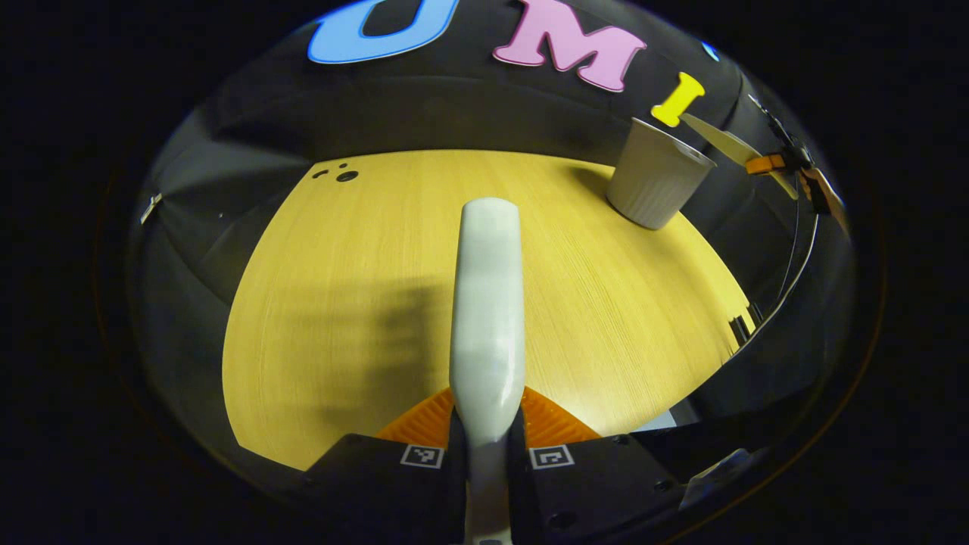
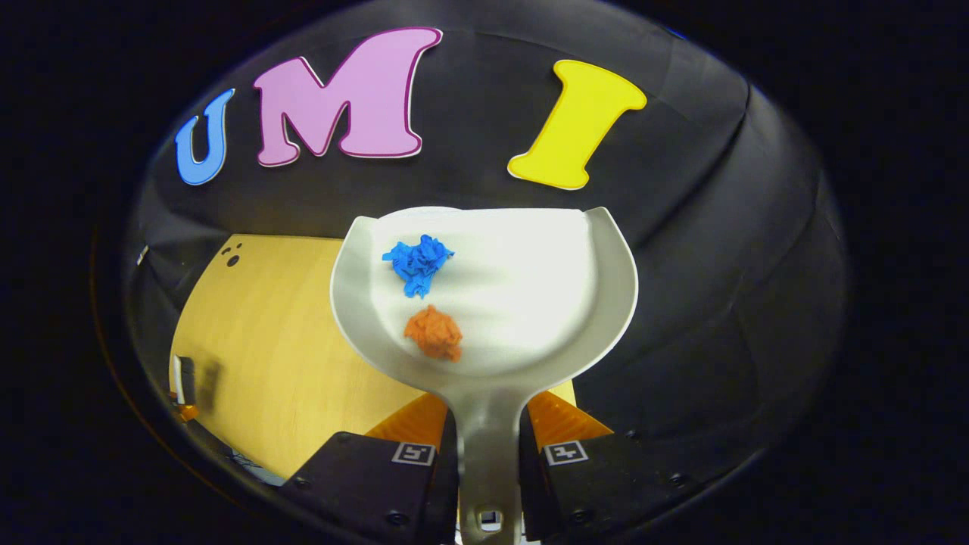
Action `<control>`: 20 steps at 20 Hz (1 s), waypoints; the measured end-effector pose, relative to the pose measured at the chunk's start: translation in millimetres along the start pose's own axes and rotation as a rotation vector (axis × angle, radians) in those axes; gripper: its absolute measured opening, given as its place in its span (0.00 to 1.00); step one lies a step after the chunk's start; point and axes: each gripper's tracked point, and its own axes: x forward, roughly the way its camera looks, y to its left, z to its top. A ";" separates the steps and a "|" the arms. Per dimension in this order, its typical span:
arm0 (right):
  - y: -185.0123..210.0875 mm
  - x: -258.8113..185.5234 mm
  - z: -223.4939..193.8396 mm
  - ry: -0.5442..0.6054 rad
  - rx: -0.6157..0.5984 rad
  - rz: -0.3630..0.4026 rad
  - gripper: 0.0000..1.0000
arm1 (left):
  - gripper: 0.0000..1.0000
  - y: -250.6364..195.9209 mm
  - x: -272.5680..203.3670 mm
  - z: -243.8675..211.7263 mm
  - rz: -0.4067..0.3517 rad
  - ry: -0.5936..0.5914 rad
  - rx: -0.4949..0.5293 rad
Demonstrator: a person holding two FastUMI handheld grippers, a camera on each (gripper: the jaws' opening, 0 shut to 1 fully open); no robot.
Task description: Pick up the small broom and dustpan from the desktop, sweep the trash into the dustpan with the broom, and then empty the trash into the garbage bin.
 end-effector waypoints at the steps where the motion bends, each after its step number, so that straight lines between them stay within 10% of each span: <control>1: -1.9 -1.2 0.6 0.002 -0.001 -0.018 0.37 | 0.27 2.7 -1.7 0.0 0.003 -0.002 -0.015; 20: -40.7 -15.4 20.1 -0.103 -0.492 -0.585 0.37 | 0.27 28.7 1.5 3.9 0.059 0.050 -0.080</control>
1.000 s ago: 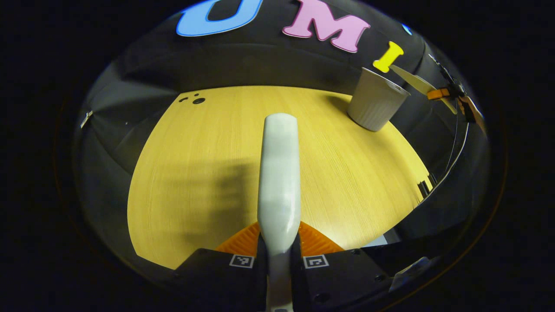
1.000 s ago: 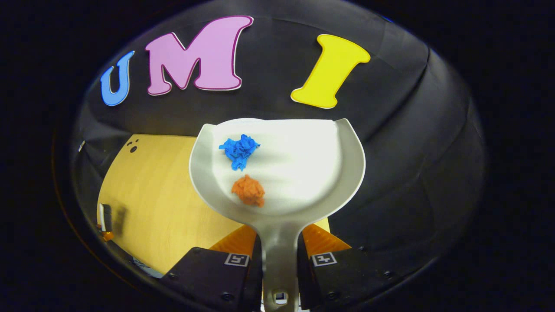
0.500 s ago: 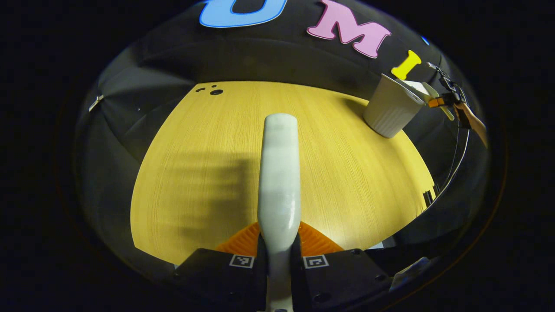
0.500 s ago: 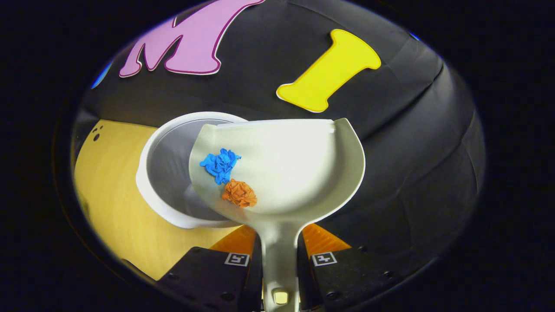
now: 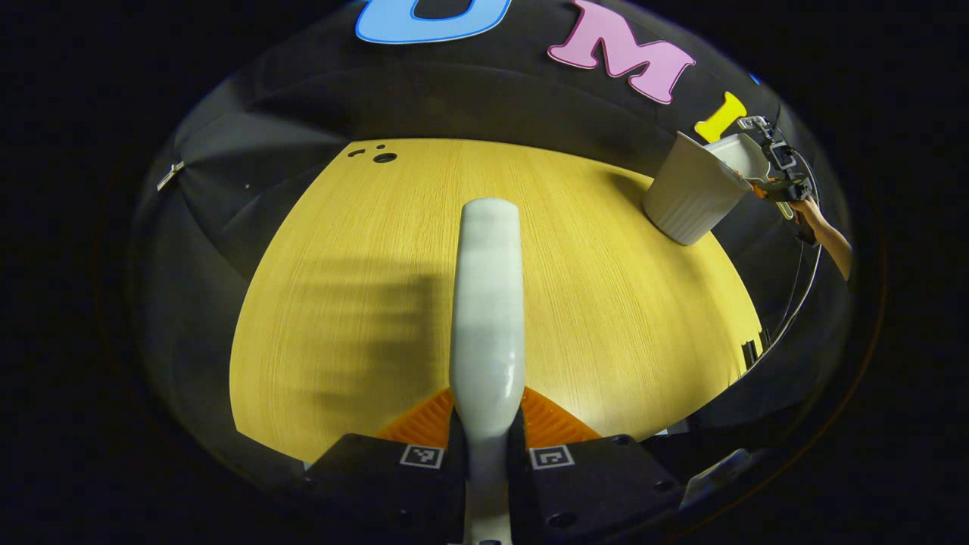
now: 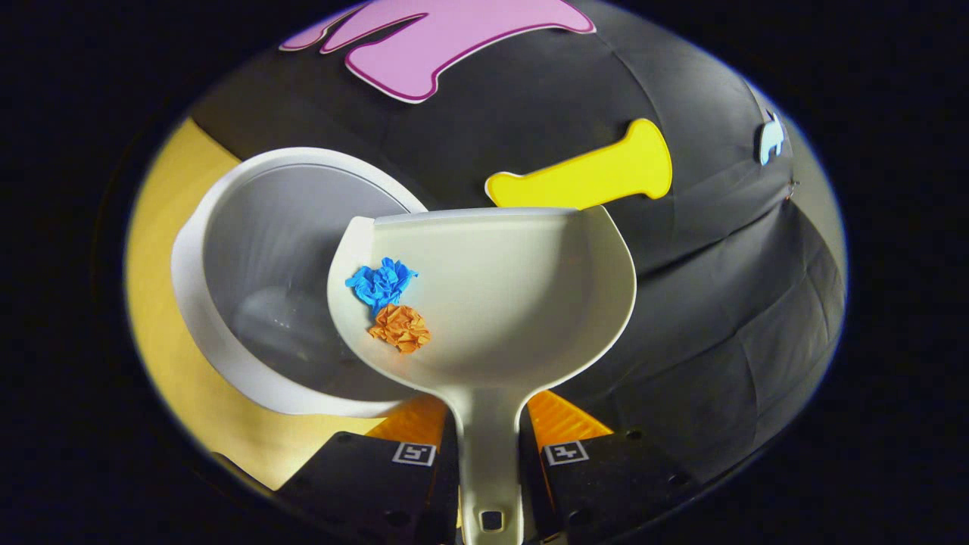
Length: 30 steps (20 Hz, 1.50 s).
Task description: Pick up the small broom and dustpan from the desktop, sweep the trash into the dustpan with the broom, and then empty the trash into the garbage bin.
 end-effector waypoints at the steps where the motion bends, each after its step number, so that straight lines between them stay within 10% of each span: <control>1: -2.4 -1.7 2.5 -0.014 -0.034 -0.030 0.37 | 0.27 -0.3 0.6 -0.5 0.001 0.006 0.004; 12: -28.0 -24.3 18.9 -0.117 -0.407 -0.292 0.37 | 0.27 -11.5 5.7 -1.4 0.003 0.015 0.073; 22: -14.5 -17.6 15.3 -0.136 -0.529 -0.263 0.37 | 0.27 -9.4 2.8 -12.0 0.013 0.033 0.058; 30: -3.9 -25.5 19.9 -0.178 -0.380 -0.164 0.39 | 0.27 -15.5 3.2 -13.6 0.011 0.047 0.077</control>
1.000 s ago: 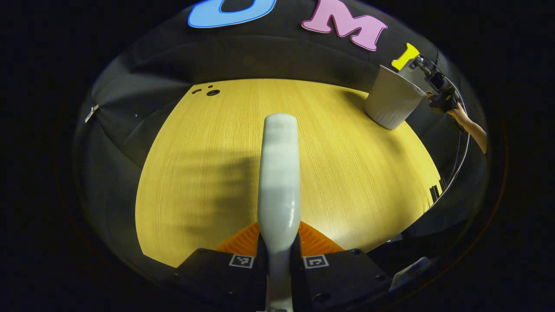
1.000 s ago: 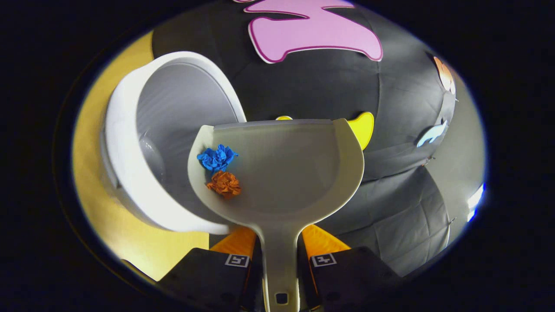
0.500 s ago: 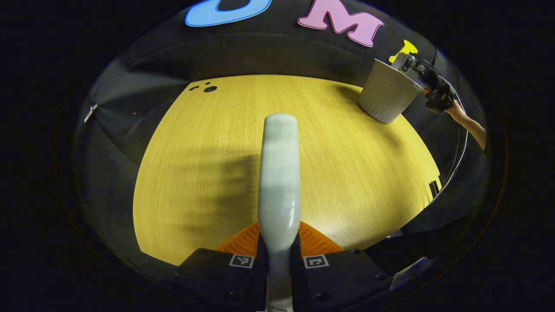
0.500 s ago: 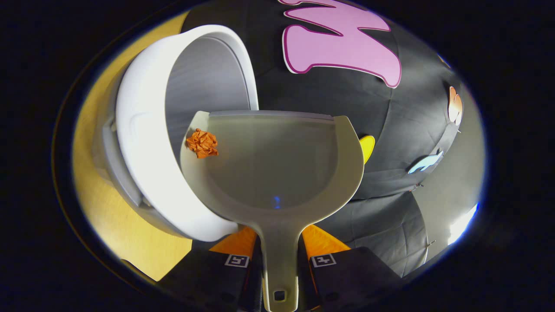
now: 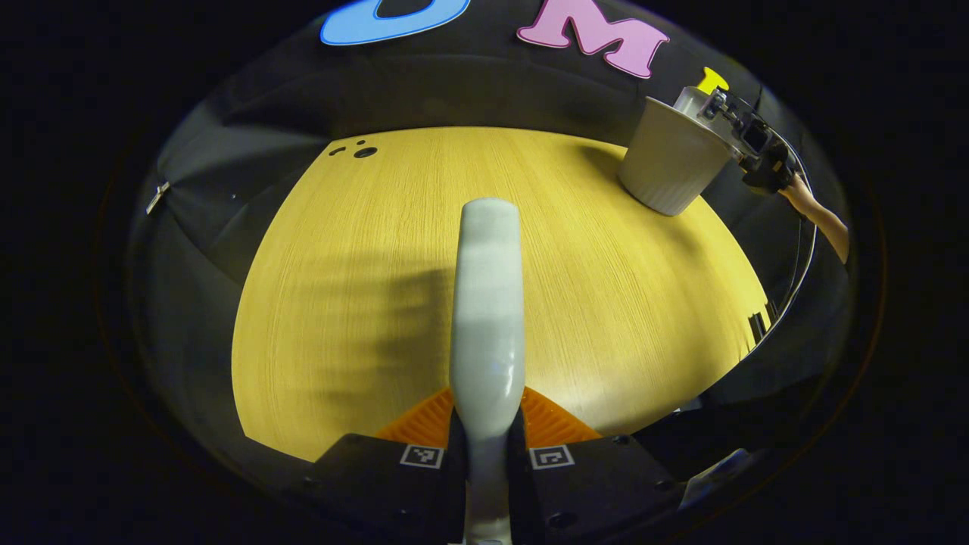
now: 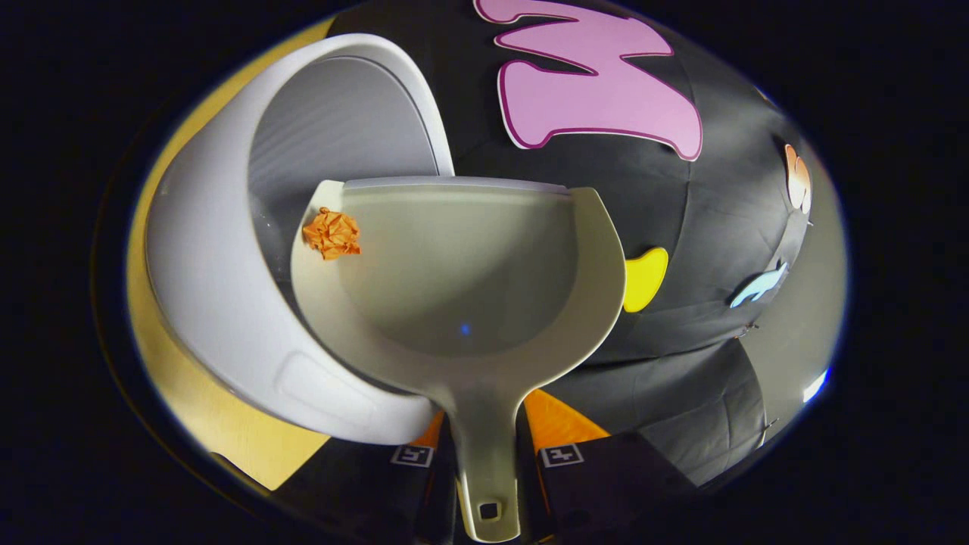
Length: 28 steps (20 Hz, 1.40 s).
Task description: Pick up the small broom and dustpan from the desktop, sweep the trash into the dustpan with the broom, and then empty the trash into the garbage bin.
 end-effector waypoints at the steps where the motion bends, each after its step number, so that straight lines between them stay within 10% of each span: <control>1: -4.7 -0.9 0.8 -0.007 0.001 -0.012 0.36 | 0.27 -1.4 0.3 0.3 -0.003 -0.001 0.000; 18: -106.0 -17.7 26.2 -0.240 -0.405 -0.347 0.36 | 0.27 -14.3 8.6 -22.5 -0.056 0.048 -0.046; 28: -84.3 -12.5 30.7 -0.210 -0.336 -0.220 0.34 | 0.27 -9.0 10.9 -39.7 -0.047 0.062 -0.082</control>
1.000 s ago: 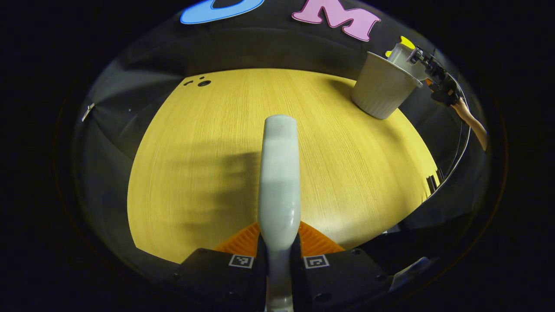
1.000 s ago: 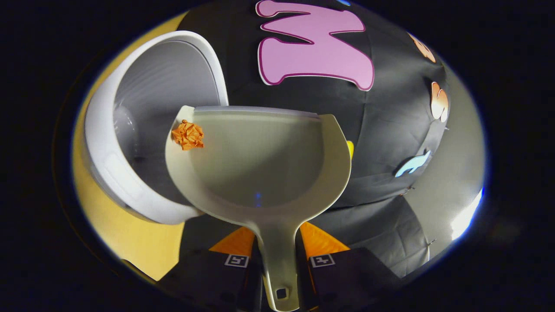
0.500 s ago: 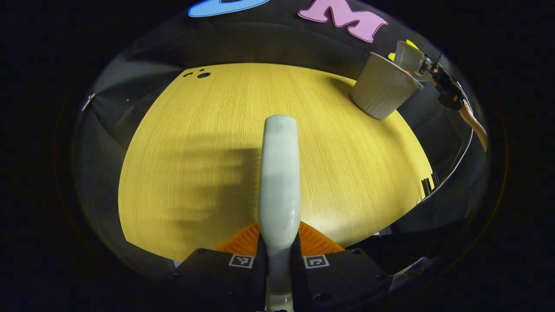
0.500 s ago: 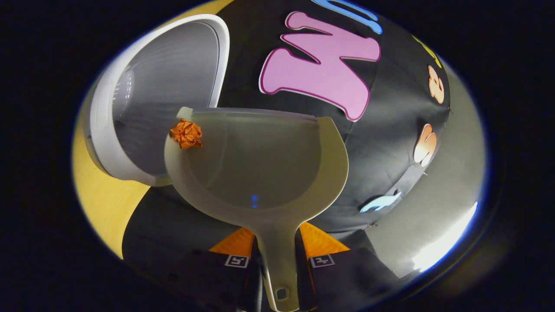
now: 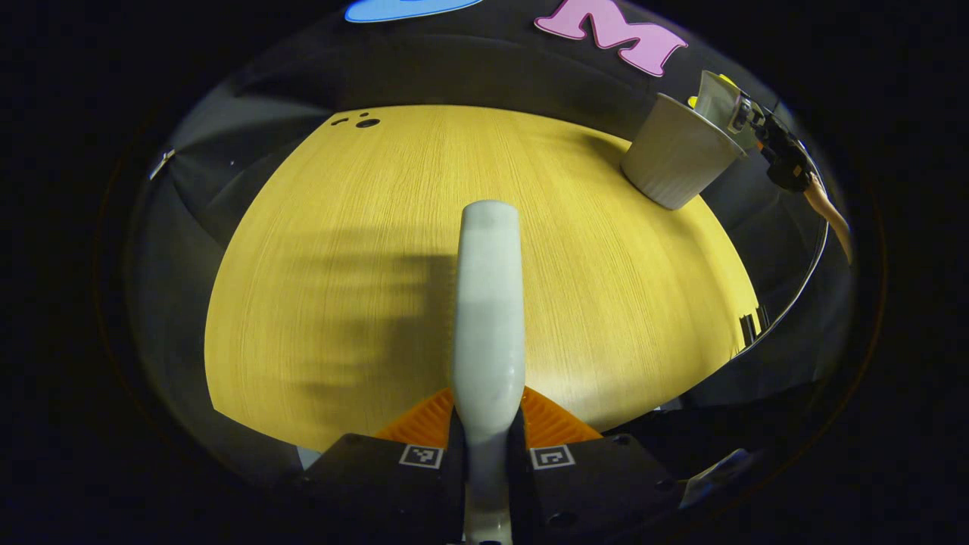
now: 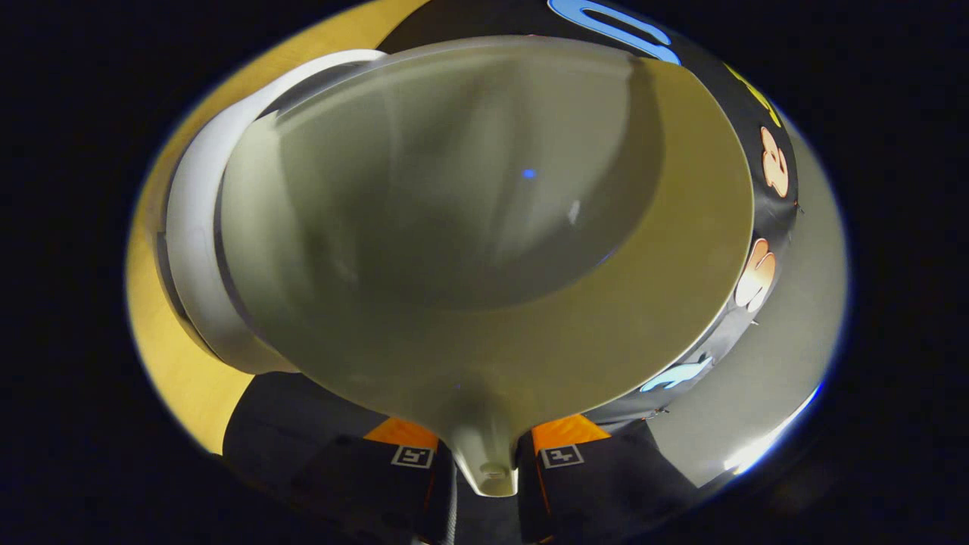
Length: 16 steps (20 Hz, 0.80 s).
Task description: Pick up the small broom and dustpan from the desktop, sweep the trash into the dustpan with the broom, and then empty the trash into the garbage bin.
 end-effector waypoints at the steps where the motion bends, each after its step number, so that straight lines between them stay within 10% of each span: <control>1: 0.8 1.3 -4.7 0.017 0.025 0.019 0.36 | 0.28 -0.8 0.7 -0.7 -0.002 0.002 -0.005; 16: -14.5 -11.3 -35.4 0.206 0.555 0.237 0.36 | 0.27 9.8 7.1 4.4 0.008 -0.014 -0.006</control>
